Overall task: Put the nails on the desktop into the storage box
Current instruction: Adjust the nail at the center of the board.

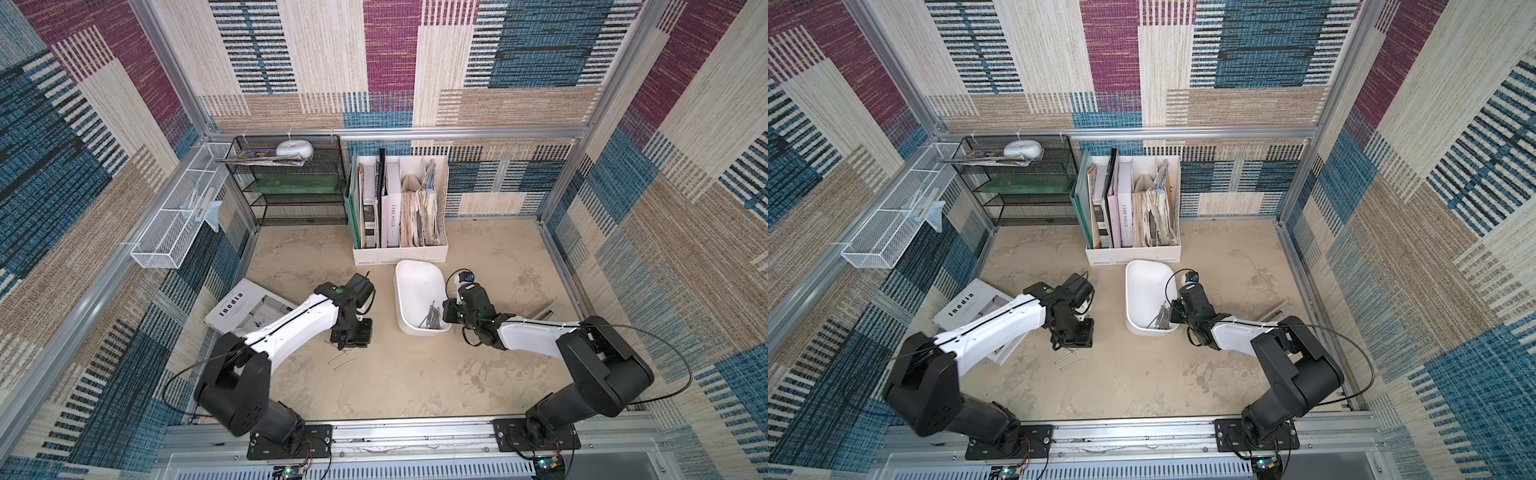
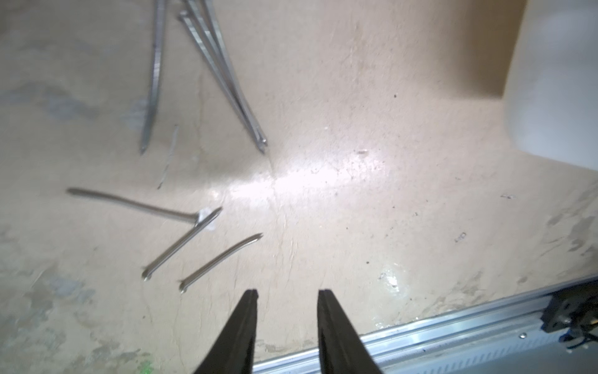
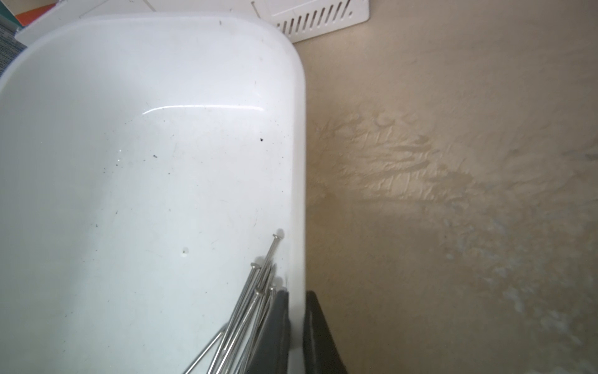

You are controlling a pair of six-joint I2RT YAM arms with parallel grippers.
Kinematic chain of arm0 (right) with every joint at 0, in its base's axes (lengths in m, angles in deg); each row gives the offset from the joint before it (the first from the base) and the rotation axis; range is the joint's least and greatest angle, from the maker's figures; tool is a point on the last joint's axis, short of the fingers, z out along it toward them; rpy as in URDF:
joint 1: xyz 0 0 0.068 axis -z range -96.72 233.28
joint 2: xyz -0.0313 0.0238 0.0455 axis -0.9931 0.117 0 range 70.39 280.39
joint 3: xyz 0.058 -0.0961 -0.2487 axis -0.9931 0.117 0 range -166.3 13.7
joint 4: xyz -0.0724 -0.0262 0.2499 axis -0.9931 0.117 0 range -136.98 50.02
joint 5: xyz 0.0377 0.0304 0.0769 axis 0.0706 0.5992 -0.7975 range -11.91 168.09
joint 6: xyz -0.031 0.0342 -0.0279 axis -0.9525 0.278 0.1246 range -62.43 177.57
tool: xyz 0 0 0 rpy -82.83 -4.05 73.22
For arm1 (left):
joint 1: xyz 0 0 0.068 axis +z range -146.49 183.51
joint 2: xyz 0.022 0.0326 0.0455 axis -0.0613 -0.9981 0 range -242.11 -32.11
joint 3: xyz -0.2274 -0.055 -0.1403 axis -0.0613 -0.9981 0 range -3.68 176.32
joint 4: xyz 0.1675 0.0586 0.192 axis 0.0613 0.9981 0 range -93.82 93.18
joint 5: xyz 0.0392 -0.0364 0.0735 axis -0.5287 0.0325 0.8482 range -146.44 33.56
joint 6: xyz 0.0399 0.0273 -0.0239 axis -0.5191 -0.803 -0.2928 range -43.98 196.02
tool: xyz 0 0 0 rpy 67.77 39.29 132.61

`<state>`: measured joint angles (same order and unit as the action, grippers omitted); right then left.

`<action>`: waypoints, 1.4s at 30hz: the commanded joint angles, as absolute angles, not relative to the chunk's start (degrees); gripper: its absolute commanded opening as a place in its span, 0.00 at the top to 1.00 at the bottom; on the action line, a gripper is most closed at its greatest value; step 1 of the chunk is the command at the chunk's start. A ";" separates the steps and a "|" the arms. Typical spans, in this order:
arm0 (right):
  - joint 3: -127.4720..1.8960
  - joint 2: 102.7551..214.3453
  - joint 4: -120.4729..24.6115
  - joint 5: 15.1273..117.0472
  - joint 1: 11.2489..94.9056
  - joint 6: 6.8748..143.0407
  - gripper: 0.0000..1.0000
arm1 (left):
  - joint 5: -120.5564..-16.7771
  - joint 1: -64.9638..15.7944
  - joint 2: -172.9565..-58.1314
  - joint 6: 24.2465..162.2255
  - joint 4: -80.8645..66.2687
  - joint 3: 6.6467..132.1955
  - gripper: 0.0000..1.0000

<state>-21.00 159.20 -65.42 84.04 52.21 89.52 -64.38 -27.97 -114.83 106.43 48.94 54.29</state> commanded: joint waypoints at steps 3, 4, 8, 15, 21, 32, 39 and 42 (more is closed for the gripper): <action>-20.96 159.83 -61.15 83.20 52.13 88.77 1.00 | -58.87 -26.80 -105.04 126.35 50.02 43.24 0.62; -21.00 159.81 -61.22 83.14 52.08 88.64 1.00 | -60.36 -26.63 -104.09 128.15 48.92 40.69 0.63; -21.04 158.87 -60.40 83.83 52.13 87.74 1.00 | -63.95 -27.22 -100.41 133.38 48.62 35.53 0.65; -20.84 159.65 -61.82 82.76 52.09 87.98 1.00 | -61.24 -27.25 -99.68 135.61 46.78 31.37 0.64; -20.84 158.96 -61.61 82.91 52.11 87.99 1.00 | -56.79 -25.52 -108.27 134.17 42.60 33.01 0.64; -20.82 157.75 -60.34 83.96 52.16 87.60 1.00 | -56.68 -23.12 -127.18 122.83 34.74 45.81 0.68; -21.39 158.63 -59.63 84.41 52.17 87.63 1.00 | -58.27 -23.29 -134.38 118.06 34.51 56.49 0.70; -21.52 158.89 -59.48 84.55 52.12 87.62 1.00 | -58.58 -23.29 -133.37 117.17 34.50 58.58 0.70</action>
